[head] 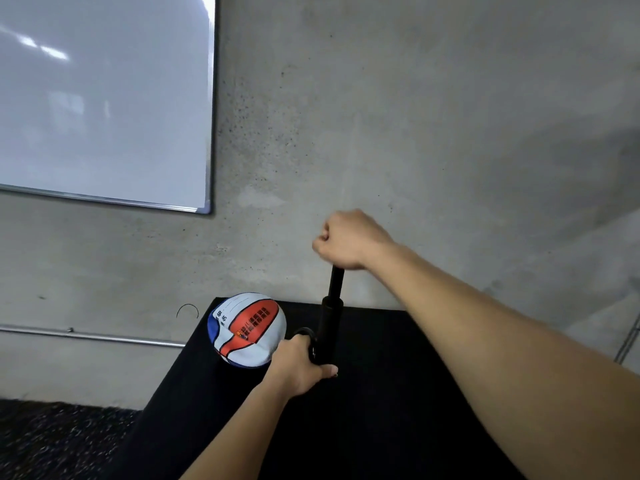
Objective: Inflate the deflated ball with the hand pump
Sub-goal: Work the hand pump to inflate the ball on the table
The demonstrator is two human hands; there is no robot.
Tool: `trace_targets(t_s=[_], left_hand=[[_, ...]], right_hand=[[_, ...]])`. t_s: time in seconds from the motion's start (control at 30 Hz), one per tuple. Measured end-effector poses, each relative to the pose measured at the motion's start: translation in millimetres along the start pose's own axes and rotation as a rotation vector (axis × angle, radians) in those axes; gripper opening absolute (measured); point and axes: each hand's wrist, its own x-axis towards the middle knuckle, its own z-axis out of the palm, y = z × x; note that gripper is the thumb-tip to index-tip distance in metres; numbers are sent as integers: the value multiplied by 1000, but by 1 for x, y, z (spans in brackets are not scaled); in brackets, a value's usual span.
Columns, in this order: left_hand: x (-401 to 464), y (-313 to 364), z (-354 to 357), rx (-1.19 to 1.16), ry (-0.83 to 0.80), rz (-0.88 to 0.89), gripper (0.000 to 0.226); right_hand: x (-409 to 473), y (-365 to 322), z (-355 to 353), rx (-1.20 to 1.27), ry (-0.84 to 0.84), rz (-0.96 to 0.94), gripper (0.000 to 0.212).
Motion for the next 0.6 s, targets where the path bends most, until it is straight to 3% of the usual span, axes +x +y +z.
trace_targets(t_s=[0.17,0.27,0.4,0.6], left_hand=[[-22,2,-12,51,17,41,62],[-49,-7,-2,65,-25,34,61],[-81,-28,33,101,3,28,93],[-78,-21,47,27,-40,19,68]], right_hand=[[-18,-11,-37,78,140,-13,30],[-41,-9,6,100,63,52,28],[-83,0,77,114,-83,110,34],[-95,0,107,77,-111,49,31]])
